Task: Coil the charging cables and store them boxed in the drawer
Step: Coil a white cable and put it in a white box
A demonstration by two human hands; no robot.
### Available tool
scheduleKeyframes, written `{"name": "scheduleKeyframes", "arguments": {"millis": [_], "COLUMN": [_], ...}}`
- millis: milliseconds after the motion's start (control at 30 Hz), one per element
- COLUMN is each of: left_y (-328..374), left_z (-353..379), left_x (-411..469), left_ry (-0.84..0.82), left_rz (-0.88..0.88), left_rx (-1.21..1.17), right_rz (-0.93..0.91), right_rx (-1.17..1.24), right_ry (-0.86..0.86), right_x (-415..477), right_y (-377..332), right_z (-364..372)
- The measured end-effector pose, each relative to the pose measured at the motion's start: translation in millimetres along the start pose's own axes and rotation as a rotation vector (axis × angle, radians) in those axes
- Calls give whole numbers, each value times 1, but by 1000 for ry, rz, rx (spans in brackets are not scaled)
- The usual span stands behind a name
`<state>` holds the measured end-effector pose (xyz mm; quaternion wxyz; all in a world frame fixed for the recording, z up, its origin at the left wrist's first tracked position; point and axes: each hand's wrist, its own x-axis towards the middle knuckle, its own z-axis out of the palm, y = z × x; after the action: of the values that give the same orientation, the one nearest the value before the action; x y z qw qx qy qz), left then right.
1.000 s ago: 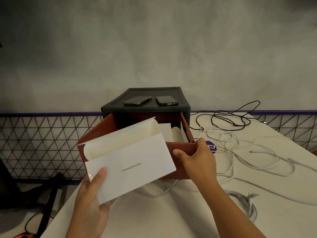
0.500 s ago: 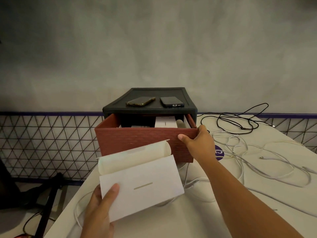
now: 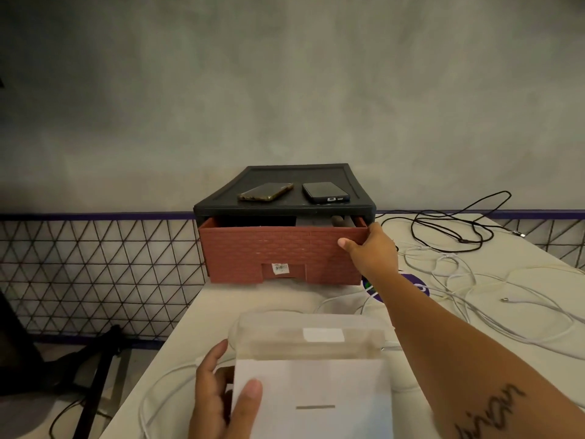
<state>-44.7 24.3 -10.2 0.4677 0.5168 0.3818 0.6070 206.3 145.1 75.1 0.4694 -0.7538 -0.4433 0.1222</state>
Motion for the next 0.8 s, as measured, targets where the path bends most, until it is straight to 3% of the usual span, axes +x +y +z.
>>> {"name": "scheduleKeyframes", "arguments": {"millis": [200,333,533,667,800], "left_y": [-6,-8,-3,5,5], "left_z": [0,-2,-7,-7,-6], "left_x": [0,-2,-6,-9,-11], "left_ry": [-6,-106,-257,-242,-239], "left_rz": [46,108,78,75,48], "left_rx": [45,90,157,227,227], "right_rz": [87,137,24,58,76], "right_rx": [-39,181,296,158,-195], "right_ry": [-81,-75,-72,-39,-233], "right_x": [-1,-10,-67,-116,-150], "right_y": [-9,-13,4,49,92], "right_z": [-12,-40,-127,-172,-180]}}
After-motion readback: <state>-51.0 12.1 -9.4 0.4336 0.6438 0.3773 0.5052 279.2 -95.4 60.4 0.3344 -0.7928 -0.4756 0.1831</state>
